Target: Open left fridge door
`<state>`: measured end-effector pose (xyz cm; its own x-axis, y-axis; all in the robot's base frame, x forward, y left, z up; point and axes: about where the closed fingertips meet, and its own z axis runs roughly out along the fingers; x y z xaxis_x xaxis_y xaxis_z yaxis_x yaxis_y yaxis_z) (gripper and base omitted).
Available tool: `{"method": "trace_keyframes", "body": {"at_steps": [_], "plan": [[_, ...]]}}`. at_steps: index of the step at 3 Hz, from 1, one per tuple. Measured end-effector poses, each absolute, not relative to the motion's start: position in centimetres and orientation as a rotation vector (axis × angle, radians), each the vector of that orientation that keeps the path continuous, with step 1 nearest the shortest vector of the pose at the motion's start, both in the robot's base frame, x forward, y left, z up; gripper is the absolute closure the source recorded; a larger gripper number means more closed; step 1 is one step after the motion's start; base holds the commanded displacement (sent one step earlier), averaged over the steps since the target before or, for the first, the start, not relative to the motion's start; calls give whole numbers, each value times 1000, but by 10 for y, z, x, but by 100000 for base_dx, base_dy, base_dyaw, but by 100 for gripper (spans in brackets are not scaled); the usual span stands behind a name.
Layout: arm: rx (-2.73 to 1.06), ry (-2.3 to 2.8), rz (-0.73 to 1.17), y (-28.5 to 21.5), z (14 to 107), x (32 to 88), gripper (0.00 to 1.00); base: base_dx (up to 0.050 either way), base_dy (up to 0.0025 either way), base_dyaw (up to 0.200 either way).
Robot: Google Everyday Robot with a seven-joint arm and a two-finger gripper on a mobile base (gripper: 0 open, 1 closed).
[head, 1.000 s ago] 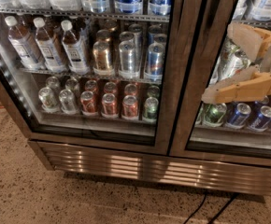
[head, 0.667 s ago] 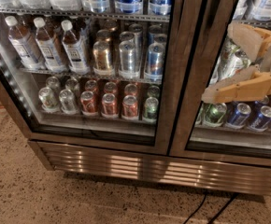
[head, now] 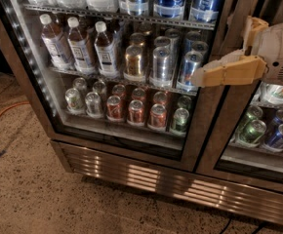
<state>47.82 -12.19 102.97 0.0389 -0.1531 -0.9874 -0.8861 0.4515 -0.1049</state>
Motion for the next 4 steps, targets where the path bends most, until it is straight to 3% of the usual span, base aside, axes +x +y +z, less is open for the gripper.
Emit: {"method": "trace_keyframes", "body": {"at_steps": [1, 2, 4], "plan": [[-979, 1443, 730, -122, 1030, 478, 0, 1, -2, 19820], [-979, 1442, 730, -122, 1030, 478, 0, 0, 0, 0], [-979, 1442, 730, -122, 1030, 478, 42, 0, 0, 0]]}}
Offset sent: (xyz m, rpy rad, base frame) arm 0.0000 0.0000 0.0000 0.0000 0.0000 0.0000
